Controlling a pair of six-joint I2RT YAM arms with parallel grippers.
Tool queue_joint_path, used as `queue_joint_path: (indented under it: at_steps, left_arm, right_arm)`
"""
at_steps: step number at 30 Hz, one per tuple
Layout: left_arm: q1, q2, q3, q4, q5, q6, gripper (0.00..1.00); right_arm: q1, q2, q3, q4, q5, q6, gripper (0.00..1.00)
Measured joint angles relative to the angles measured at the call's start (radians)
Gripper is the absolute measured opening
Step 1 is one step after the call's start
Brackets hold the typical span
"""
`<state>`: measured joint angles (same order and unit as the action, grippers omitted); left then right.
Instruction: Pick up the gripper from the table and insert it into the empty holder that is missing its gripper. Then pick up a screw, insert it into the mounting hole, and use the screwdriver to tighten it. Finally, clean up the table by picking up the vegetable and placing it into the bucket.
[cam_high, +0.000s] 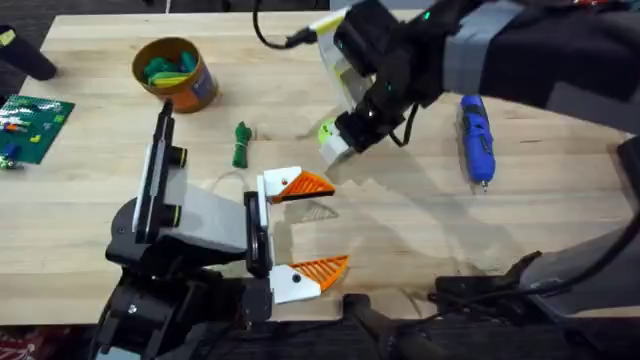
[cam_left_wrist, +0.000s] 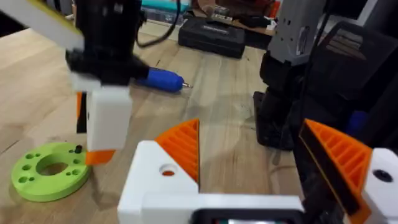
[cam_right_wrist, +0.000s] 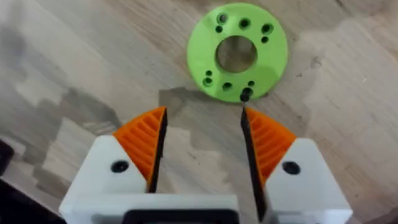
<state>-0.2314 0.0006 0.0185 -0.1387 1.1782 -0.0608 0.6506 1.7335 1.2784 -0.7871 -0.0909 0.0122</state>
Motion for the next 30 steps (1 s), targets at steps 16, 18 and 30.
queue_joint_path:
  at_steps: [16,18,30]
  left_arm:
    - [0.0,0.0,0.0,0.0,0.0,0.0,0.989]
    - [0.0,0.0,0.0,0.0,0.0,0.0,0.989]
    - [0.0,0.0,0.0,0.0,0.0,0.0,0.989]
  right_arm:
    - [-0.001,0.075,-0.033,0.174,0.12,0.007,0.687]
    - [-0.001,0.075,-0.033,0.173,0.121,0.007,0.687]
    - [-0.002,0.077,-0.033,0.174,0.13,0.011,0.521]
